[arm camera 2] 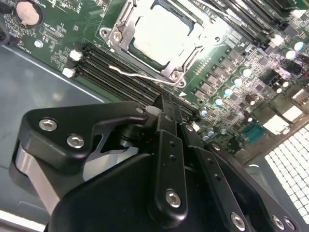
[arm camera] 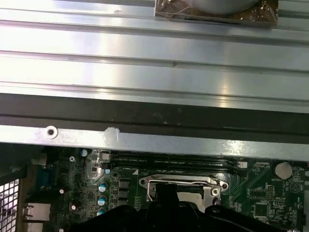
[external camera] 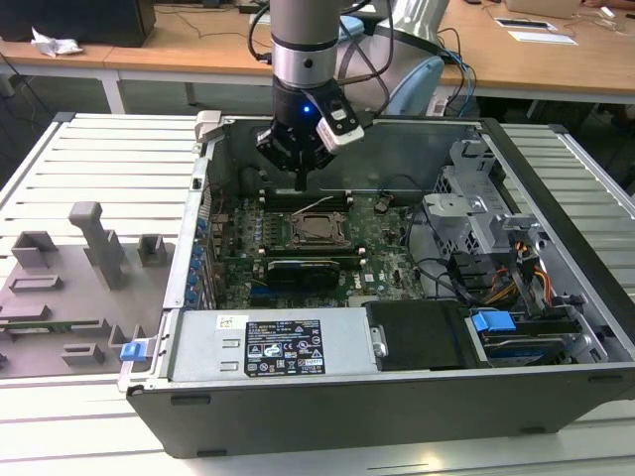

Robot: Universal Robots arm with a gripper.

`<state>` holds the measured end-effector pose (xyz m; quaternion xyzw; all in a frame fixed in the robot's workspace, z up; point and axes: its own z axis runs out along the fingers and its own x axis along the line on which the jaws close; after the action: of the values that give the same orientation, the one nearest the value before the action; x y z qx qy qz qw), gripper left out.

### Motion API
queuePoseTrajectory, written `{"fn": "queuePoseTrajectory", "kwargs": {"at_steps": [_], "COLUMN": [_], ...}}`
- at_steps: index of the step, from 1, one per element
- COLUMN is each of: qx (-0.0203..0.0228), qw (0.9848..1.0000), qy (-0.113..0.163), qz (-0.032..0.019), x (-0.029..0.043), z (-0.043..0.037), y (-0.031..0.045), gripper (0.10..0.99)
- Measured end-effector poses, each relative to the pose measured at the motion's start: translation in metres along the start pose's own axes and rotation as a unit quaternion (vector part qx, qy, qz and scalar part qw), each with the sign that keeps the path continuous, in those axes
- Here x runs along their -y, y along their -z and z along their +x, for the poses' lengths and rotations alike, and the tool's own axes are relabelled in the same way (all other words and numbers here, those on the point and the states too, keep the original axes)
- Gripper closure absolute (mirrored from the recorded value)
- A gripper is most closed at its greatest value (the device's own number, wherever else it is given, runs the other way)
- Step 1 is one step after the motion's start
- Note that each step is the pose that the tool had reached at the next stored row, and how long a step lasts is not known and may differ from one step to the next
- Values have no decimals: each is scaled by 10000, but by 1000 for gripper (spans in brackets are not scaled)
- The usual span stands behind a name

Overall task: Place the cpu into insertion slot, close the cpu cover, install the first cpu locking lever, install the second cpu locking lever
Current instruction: 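Install the first cpu locking lever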

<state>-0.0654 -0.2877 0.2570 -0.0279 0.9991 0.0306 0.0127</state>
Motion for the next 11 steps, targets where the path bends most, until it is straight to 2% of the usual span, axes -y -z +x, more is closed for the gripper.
{"fn": "queuePoseTrajectory", "kwargs": {"at_steps": [1, 4, 8, 10, 11], "qx": [5, 11, 10, -2, -3], "qw": [10000, 9999, 9999, 9997, 9997], "qy": [-2, 31, 46, 231, 236], "qz": [-91, -98, -98, -102, -103], "x": [2, 10, 16, 19, 20], "z": [-1, -47, -73, -116, -139], "y": [-3, -80, -144, -157, -167], "gripper": [980, 980, 980, 980, 980]}}
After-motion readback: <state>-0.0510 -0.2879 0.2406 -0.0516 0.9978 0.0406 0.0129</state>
